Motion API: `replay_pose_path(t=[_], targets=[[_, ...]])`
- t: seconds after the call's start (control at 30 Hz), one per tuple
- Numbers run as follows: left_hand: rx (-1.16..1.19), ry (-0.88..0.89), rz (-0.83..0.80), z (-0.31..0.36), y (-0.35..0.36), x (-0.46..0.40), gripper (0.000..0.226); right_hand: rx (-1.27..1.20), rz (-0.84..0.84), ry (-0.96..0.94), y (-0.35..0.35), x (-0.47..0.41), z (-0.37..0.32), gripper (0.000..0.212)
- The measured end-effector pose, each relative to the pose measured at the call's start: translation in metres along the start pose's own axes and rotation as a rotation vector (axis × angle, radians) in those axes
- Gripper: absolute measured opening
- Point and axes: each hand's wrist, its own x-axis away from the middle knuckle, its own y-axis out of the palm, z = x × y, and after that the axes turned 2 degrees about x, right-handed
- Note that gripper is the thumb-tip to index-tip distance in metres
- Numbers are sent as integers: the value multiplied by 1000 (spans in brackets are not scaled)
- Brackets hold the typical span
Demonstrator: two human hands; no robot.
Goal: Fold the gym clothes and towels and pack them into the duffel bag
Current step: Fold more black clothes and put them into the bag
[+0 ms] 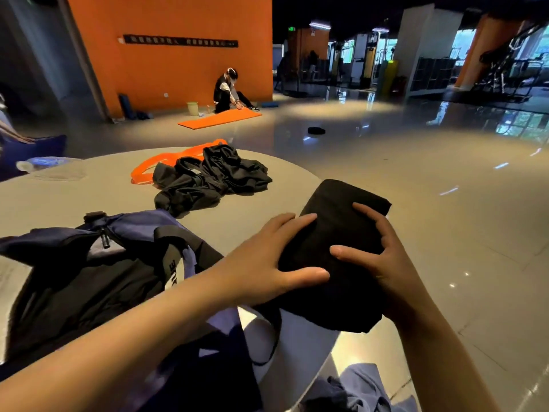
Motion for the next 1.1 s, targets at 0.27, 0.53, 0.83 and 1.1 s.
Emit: replay_pose_path(t=[0.27, 0.53, 0.83, 1.1], targets=[[-316, -473, 339, -64, -159, 138, 44, -16, -403, -83, 124, -26, -46, 75], [-289, -923, 224, -112, -159, 198, 68, 211, -856, 7, 230, -24, -47, 56], [-355, -760, 432, -81, -219, 211, 73, 576, -986, -14, 270, -32, -62, 54], [-253, -787, 488, -60, -225, 212, 79, 1158, -861, -668, 350, 7, -58, 51]])
